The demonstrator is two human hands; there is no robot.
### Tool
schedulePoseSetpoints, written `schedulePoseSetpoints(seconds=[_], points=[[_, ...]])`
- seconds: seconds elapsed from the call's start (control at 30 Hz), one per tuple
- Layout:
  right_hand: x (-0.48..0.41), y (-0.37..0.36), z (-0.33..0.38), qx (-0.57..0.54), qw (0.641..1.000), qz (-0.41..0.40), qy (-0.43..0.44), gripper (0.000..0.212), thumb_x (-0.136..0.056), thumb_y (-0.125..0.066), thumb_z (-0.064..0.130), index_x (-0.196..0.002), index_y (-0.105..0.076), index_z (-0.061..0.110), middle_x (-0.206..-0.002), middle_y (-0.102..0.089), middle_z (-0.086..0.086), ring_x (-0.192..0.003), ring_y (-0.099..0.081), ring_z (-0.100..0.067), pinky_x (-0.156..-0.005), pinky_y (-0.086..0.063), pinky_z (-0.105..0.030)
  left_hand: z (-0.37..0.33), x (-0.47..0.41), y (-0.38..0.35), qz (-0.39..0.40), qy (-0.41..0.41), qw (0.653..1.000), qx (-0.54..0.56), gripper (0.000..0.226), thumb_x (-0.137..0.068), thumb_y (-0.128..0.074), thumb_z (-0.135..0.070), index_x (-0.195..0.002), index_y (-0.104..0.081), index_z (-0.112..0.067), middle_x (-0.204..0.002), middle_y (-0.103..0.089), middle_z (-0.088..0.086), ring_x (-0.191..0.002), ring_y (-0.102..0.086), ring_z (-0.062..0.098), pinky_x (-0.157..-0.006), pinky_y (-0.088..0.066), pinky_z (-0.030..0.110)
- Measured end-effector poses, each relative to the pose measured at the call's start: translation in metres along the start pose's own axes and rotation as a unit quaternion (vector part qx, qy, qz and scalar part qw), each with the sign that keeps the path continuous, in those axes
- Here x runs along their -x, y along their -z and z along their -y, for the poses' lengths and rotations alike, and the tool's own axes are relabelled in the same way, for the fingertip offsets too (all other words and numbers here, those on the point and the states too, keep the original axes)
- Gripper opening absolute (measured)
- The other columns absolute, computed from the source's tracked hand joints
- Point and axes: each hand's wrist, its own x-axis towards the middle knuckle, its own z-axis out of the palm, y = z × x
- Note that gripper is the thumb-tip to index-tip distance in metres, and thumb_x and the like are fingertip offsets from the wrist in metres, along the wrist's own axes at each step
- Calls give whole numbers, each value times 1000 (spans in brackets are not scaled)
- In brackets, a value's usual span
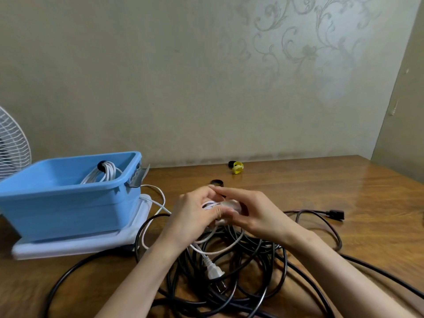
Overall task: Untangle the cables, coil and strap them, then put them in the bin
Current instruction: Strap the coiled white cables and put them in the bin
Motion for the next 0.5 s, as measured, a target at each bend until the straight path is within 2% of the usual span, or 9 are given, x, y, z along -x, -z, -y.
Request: schedulePoseSetpoints(seconds=[0.07, 0.1, 0.17, 0.27, 0.33, 0.43, 0.5], points=[[0, 2, 5, -98, 994, 33, -33, 57, -92, -62, 21, -144, -39, 29, -104, -68, 14, -75, -64, 3, -67, -52, -17, -3, 0, 0, -1, 36, 997, 64, 49, -60, -72, -51, -95, -57, -20, -76, -73, 2, -67, -68, 13, -60, -50, 26], [1, 3, 6, -147, 987, 44, -55, 54, -93, -61, 19, -142, -42, 28, -88, -69, 11, -61, -60, -1, -57, -49, -16, -4, 0, 1, 5, 52, 993, 108, 55, -57, -71, -53, -97, -55, -18, -76, -73, 4, -66, -67, 16, -59, -50, 27], [1, 5, 6, -225, 970, 29, -82, 43, -92, -60, 17, -135, -54, 24, -74, -65, -2, -53, -57, -12, -49, -49, -22, -5, -1, 5, 24, 71, 978, 195, 53, -61, -70, -45, -100, -55, -13, -73, -71, 4, -62, -61, 10, -57, -46, 20], [-2, 10, 4, -355, 927, -62, -103, 30, -88, -57, 16, -115, -66, 7, -68, -57, -9, -51, -56, -18, -48, -54, -30, -5, -3, 7, 60, 72, 958, 270, 38, -75, -69, -20, -109, -55, -10, -68, -67, 1, -60, -59, 8, -57, -47, 17], [-3, 17, 3, -442, 883, -132, -88, 29, -84, -54, 17, -105, -66, 2, -64, -54, -6, -49, -55, -18, -49, -54, -30, -4, -3, 5, 72, 62, 965, 246, 28, -80, -67, -7, -106, -59, -8, -65, -67, 2, -63, -64, 9, -63, -49, 15], [-5, 26, -1, -554, 810, -183, -58, 33, -83, -50, 18, -107, -62, -2, -68, -52, -3, -51, -54, -16, -52, -54, -28, -6, -1, 4, 95, 38, 968, 228, 5, -85, -64, -8, -90, -66, -9, -75, -68, 8, -73, -65, 10, -72, -49, 16], [-5, 27, -6, -598, 778, -180, -67, 38, -83, -51, 21, -111, -63, -2, -69, -51, -4, -52, -53, -14, -52, -52, -25, -5, -2, 8, 100, 32, 949, 298, 9, -84, -69, -19, -81, -68, -11, -83, -67, 12, -85, -65, 16, -79, -49, 20]])
